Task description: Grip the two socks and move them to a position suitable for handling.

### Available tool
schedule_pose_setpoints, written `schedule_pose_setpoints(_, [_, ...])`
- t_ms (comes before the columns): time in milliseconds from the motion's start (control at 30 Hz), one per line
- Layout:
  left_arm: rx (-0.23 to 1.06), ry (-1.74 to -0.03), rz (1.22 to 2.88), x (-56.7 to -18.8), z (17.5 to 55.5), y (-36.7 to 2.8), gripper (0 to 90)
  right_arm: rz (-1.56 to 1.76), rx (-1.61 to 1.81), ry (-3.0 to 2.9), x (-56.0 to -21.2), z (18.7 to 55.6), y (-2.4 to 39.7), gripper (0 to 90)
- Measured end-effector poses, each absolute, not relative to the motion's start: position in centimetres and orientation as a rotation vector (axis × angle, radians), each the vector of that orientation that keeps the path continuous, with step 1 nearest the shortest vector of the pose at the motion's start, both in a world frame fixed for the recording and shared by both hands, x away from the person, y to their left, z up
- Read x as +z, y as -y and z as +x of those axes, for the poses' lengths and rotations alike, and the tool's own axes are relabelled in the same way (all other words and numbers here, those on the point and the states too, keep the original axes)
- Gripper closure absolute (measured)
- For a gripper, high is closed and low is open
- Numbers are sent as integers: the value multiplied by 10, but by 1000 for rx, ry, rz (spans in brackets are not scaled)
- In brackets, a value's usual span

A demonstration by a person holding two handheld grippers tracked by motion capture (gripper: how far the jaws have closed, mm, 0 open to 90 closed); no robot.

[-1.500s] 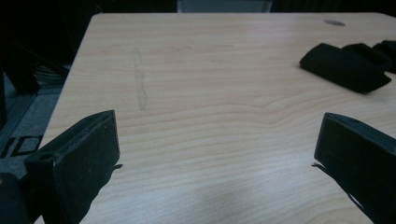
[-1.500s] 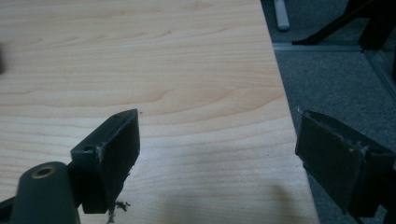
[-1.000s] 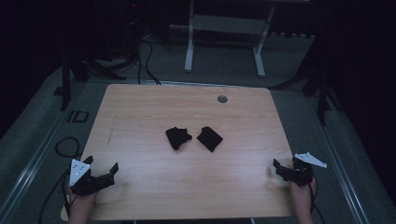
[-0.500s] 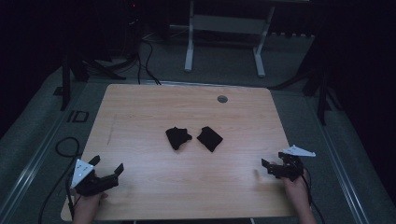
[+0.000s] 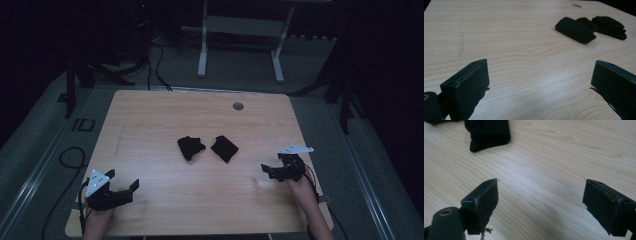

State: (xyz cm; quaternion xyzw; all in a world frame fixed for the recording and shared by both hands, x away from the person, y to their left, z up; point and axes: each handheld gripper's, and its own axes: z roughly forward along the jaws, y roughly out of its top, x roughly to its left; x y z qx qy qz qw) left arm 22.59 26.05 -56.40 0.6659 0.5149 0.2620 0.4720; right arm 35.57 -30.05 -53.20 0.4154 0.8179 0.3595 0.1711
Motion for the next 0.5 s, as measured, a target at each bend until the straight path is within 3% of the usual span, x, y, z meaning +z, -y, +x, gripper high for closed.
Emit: schedule_pose_setpoints(500, [588,-1235,1692,-566,227,-255,7,1055,1026,-2479,-530,380,245,136])
